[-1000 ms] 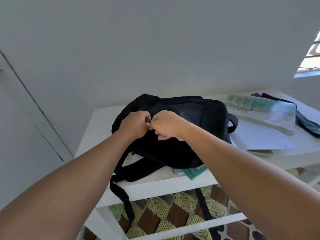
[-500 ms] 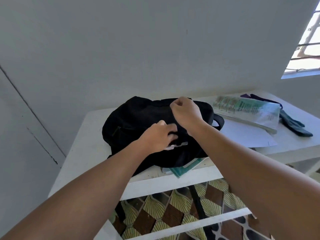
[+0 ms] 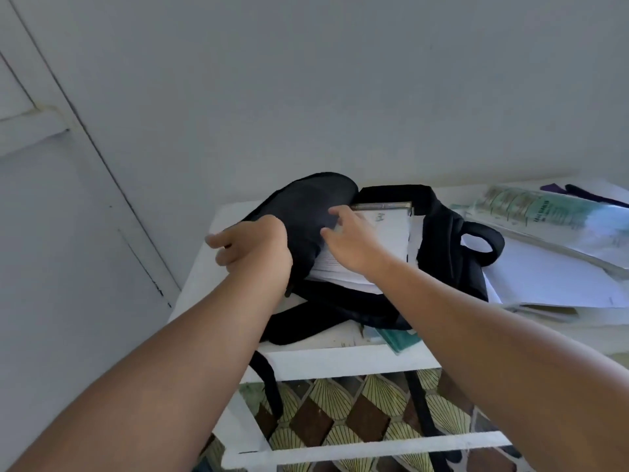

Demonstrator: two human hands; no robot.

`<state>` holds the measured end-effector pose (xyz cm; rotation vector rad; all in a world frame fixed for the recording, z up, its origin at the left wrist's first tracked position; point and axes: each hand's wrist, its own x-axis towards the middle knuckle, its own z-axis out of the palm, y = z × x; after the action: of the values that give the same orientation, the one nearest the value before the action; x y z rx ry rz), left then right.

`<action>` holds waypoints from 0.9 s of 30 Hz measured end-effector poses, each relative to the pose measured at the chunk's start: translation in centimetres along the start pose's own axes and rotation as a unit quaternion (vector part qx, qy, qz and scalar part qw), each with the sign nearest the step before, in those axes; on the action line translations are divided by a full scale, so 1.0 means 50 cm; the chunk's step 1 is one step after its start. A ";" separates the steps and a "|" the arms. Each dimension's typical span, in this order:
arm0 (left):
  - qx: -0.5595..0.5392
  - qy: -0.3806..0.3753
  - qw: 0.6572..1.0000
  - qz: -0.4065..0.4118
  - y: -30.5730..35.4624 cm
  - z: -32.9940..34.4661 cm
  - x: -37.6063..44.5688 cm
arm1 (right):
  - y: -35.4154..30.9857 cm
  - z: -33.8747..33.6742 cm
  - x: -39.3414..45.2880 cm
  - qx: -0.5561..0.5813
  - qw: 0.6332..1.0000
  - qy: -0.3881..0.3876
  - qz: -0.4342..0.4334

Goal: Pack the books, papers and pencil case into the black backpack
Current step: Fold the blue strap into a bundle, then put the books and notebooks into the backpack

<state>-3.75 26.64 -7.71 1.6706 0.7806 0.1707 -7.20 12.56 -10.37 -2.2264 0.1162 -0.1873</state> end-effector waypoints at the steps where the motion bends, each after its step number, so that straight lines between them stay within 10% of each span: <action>1: -0.024 0.038 0.998 0.042 0.008 0.001 -0.007 | 0.007 0.000 0.005 -0.007 1.000 0.002 -0.009; 5: -0.025 0.052 0.968 0.244 0.045 0.065 -0.073 | 0.034 -0.042 0.035 0.035 0.998 0.045 -0.010; 13: -0.001 -0.207 0.940 0.270 0.039 0.332 -0.281 | 0.201 -0.286 0.067 0.080 0.988 0.129 -0.003; 27: 0.263 -0.294 0.832 0.390 0.016 0.641 -0.424 | 0.472 -0.559 0.095 0.031 0.986 0.107 0.123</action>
<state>-3.21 -11.79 -9.21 2.3253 -0.4038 -0.0117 -7.84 -24.30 -11.58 -2.1031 0.4928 -0.2893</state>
